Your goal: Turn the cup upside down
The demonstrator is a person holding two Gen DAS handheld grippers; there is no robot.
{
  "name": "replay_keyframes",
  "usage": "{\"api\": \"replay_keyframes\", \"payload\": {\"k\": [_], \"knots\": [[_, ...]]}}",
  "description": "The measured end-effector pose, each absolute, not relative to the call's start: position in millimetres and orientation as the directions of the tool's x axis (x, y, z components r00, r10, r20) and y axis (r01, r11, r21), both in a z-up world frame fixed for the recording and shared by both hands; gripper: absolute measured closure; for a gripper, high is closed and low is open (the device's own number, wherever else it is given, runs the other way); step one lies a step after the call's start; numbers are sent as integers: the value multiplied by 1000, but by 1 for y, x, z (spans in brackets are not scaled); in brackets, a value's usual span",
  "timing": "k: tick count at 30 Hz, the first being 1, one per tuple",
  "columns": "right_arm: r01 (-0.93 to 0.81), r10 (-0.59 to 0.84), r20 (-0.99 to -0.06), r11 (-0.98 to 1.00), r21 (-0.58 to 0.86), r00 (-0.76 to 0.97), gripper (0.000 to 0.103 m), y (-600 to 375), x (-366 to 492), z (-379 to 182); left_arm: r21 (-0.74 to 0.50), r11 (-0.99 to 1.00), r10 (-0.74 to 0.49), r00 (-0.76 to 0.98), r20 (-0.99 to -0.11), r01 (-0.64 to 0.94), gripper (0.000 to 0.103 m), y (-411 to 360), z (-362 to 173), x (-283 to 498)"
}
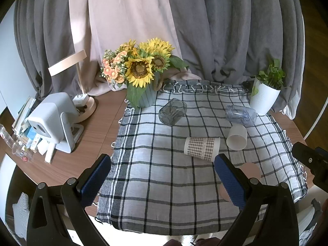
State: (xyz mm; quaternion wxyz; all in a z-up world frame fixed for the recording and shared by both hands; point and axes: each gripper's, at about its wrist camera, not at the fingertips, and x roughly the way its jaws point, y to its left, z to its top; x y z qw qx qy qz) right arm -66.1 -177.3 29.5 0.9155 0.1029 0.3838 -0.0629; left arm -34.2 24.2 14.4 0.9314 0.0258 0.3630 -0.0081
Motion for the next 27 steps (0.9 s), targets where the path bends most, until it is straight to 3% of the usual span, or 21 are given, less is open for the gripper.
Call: {"api": "replay_keyframes", "payload": {"k": [27], "knots": [[196,-37,-718,971,140,695,6,-177,-65,29,39,999,-1,734,-680,37,0,25,14,-32]]}}
